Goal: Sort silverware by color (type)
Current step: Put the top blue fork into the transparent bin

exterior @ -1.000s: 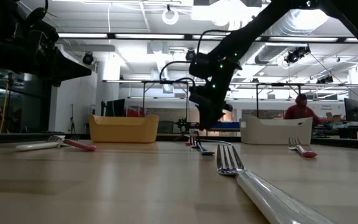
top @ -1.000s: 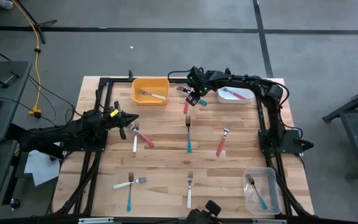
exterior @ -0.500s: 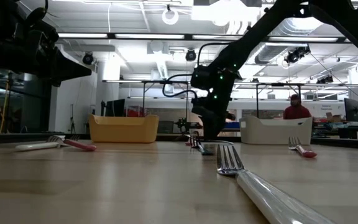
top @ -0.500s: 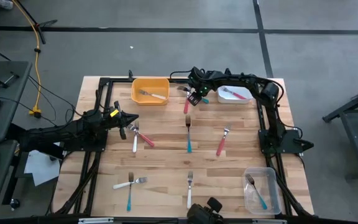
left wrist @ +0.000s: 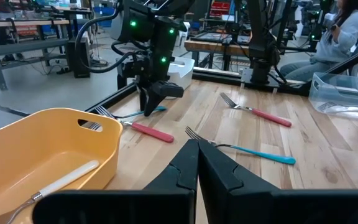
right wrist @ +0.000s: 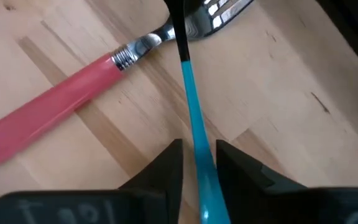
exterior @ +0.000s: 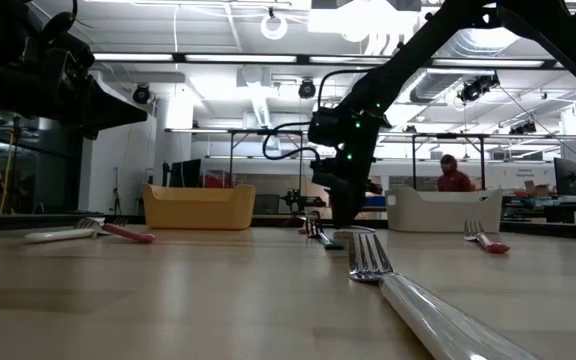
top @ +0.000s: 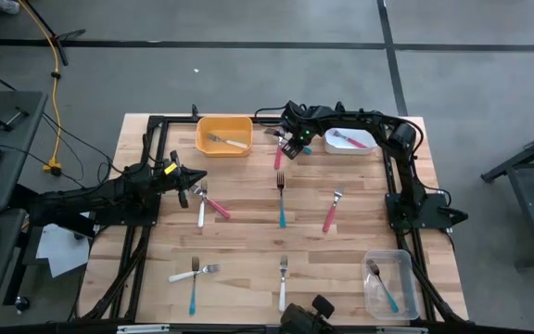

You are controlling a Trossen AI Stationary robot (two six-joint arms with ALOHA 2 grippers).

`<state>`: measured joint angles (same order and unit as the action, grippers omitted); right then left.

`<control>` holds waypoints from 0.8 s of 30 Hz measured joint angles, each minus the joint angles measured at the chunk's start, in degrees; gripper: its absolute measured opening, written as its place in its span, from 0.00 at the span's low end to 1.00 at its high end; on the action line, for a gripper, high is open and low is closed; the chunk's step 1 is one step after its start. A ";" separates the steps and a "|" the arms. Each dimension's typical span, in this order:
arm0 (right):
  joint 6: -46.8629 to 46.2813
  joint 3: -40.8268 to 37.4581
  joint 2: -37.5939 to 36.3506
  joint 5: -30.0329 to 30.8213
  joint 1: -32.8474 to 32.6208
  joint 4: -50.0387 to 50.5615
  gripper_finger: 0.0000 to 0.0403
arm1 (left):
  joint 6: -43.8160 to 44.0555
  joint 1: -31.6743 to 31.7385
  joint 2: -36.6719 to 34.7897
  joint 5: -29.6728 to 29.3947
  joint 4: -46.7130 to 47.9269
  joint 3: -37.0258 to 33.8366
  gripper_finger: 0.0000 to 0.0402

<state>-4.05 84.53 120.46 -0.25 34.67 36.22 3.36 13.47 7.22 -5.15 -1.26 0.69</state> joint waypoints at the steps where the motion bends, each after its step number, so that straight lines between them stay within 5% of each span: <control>1: 0.00 0.00 0.19 -0.13 0.07 0.30 0.18 | 0.00 0.00 0.00 0.00 0.00 0.00 0.00; 8: 0.39 0.31 2.12 -2.50 0.13 2.14 0.07 | 0.00 -0.01 -0.02 0.00 -0.02 0.00 0.00; 24: -2.63 7.47 -2.69 0.03 -3.80 10.38 0.07 | 0.00 -0.02 -0.02 0.00 0.00 0.00 0.00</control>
<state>-6.69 92.00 117.77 -0.22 30.88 46.60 3.36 13.45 7.20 -5.15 -1.26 0.69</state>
